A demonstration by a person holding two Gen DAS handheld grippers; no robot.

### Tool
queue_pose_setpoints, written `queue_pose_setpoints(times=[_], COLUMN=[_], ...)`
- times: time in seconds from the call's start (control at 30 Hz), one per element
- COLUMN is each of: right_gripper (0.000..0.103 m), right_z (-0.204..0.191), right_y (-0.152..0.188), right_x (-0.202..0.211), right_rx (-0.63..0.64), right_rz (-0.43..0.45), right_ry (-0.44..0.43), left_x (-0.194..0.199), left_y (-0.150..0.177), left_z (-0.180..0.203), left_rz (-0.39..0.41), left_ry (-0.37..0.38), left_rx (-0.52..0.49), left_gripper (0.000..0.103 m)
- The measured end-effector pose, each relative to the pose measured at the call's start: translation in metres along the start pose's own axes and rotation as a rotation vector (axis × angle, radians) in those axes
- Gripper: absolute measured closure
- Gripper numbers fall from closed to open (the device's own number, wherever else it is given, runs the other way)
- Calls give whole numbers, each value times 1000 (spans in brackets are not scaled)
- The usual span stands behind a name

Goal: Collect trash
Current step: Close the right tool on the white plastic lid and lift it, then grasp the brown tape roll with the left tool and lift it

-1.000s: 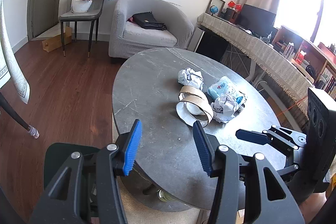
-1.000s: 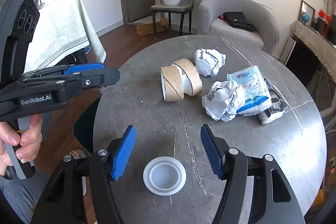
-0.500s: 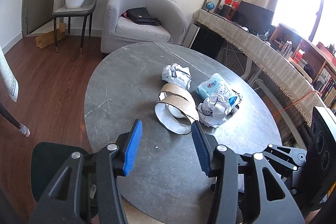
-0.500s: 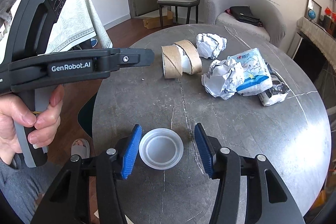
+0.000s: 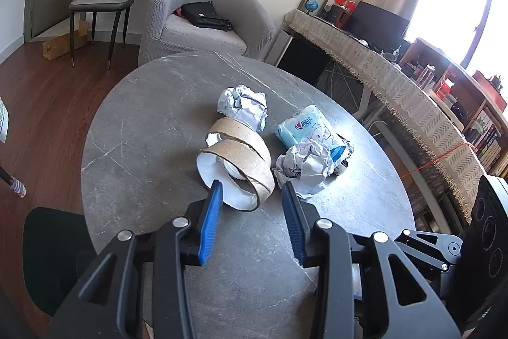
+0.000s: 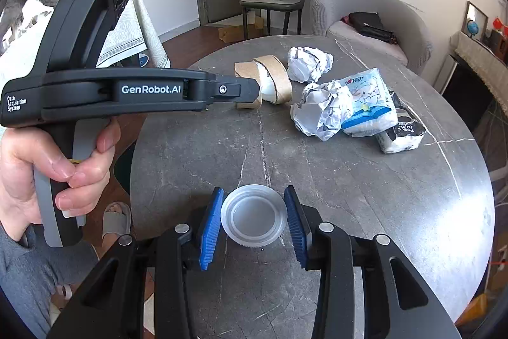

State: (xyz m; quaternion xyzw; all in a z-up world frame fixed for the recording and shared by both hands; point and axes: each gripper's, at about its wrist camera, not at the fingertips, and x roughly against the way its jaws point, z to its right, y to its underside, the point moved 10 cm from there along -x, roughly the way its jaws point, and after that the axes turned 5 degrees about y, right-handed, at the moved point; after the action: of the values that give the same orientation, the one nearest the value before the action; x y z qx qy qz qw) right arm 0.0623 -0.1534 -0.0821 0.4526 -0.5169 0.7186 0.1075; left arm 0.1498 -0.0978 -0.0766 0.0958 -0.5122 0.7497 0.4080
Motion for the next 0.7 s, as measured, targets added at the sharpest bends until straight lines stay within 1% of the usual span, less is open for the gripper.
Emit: queue_pose_setpoints(times=[0.13,0.2,0.3,0.33,0.37,0.43,0.57,0.67,0.7], right_gripper=[64,64,64,63,63,63,63,63,63], right_z=[17,25,36,38,41,43,46,46,45], right_y=[2,4,6,6,6,5,0,-5,-7], right_x=[4,5,6,7,6,7,5,6,6], right_rx=[-43,-70,-99,-106,-113,-130,-136,-138,-140], right_rz=[11,14,16,17,18,23,26,35,39], right_ry=[10,12,15,17,18,14,15,18,17], left_x=[-5,-9,-12,-12,-13,-13,-9,-6,-4], left_y=[-2,-1,0,0,0,1,1,1,1], left_z=[1,2,2,1,1,0,4,9,10], left_rz=[10,6,3,4,3,5,10,1,3], left_ry=[5,23,50,59,71,74,47,57,50], left_rx=[16,35,68,78,87,94,54,28,18], left_gripper=[68,71,81,87,90,96,97,98,98])
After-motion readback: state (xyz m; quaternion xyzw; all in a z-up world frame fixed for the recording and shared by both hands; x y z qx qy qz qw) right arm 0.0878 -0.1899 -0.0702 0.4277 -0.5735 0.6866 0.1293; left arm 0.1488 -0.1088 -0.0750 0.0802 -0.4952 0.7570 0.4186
